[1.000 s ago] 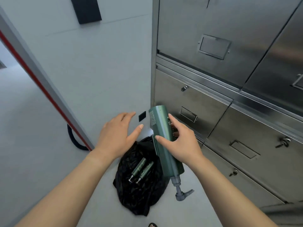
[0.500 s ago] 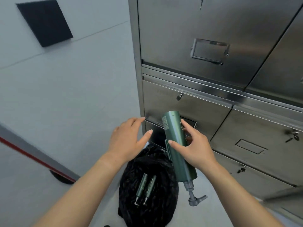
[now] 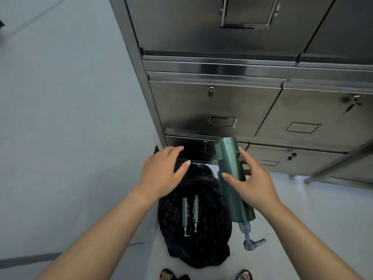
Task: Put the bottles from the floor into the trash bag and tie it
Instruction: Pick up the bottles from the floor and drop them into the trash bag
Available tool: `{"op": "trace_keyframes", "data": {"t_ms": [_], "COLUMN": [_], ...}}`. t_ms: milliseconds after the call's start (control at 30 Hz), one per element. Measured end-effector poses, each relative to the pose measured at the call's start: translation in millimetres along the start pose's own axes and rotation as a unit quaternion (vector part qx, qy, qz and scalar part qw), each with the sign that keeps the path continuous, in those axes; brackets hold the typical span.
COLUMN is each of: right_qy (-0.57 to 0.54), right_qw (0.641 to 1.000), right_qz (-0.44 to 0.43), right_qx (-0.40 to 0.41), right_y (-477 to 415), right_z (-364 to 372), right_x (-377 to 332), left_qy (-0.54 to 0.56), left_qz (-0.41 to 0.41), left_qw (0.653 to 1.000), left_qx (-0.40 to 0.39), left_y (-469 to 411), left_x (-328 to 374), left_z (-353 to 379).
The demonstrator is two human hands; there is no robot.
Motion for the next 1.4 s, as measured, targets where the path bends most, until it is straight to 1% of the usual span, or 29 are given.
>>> {"op": "trace_keyframes", "data": {"t_ms": [133,267,333,467,600,667,767,833,900,967,1000,1067,1167,1200,1267,1333,1400], "right_qy": [0.025,0.053,0.06,0.064,0.078,0.077,0.096,0.104,0.11,0.122,0.131,0.142,0.103,0.092,0.097,0.11,0.095], "right_qw": [0.999,0.997,0.996,0.996,0.994,0.993,0.992,0.99,0.987,0.978,0.972,0.968,0.98,0.982,0.982,0.982,0.987], "right_qz": [0.006,-0.003,-0.009,0.006,0.031,0.027,0.017,0.017,0.013,-0.027,-0.053,-0.098,-0.109,-0.113,-0.109,-0.087,-0.056], "right_qx": [-0.031,-0.061,-0.065,-0.068,-0.074,-0.086,-0.084,-0.09,-0.118,-0.169,-0.189,-0.184,-0.134,-0.122,-0.121,-0.129,-0.113], "right_y": [-12,-23,-27,-33,-45,-56,-60,-61,-63,-73,-80,-96,-119,-123,-126,-117,-110], "right_z": [22,55,74,127,207,249,302,328,357,388,402,429,462,469,474,466,461], "right_x": [37,84,110,179,273,324,399,439,482,515,526,543,554,556,561,565,566], "left_qy": [0.014,0.022,0.027,0.037,0.029,0.024,0.038,0.038,0.013,-0.013,-0.022,-0.033,-0.026,-0.043,-0.106,-0.089,-0.05], "left_qz": [-0.028,-0.069,-0.073,-0.07,-0.073,-0.082,-0.099,-0.092,-0.072,-0.058,-0.055,-0.055,-0.071,-0.064,-0.034,-0.043,-0.059], "left_qw": [0.999,0.997,0.996,0.994,0.995,0.995,0.992,0.992,0.993,0.994,0.994,0.996,0.996,0.996,0.991,0.991,0.993], "left_qx": [-0.015,-0.038,-0.049,-0.07,-0.062,-0.058,-0.073,-0.079,-0.096,-0.095,-0.087,-0.066,-0.044,-0.047,-0.076,-0.09,-0.089], "left_y": [0,2,-1,-9,-12,-11,0,6,7,0,-6,-19,-29,-30,-29,-22,-13], "left_x": [-10,-21,-30,-61,-108,-130,-155,-171,-189,-212,-224,-243,-262,-265,-266,-256,-244], "left_z": [42,103,138,218,327,393,490,544,598,642,660,689,719,727,736,737,739]}}
Point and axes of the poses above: each hand's wrist, its own y-axis away from the middle knuckle, its own z-axis out of the palm, x = y × z, the point moved 1 cm from there along -y, towards the middle knuckle, and after that the axes turned 3 degrees about z, right-handed, at the moved point
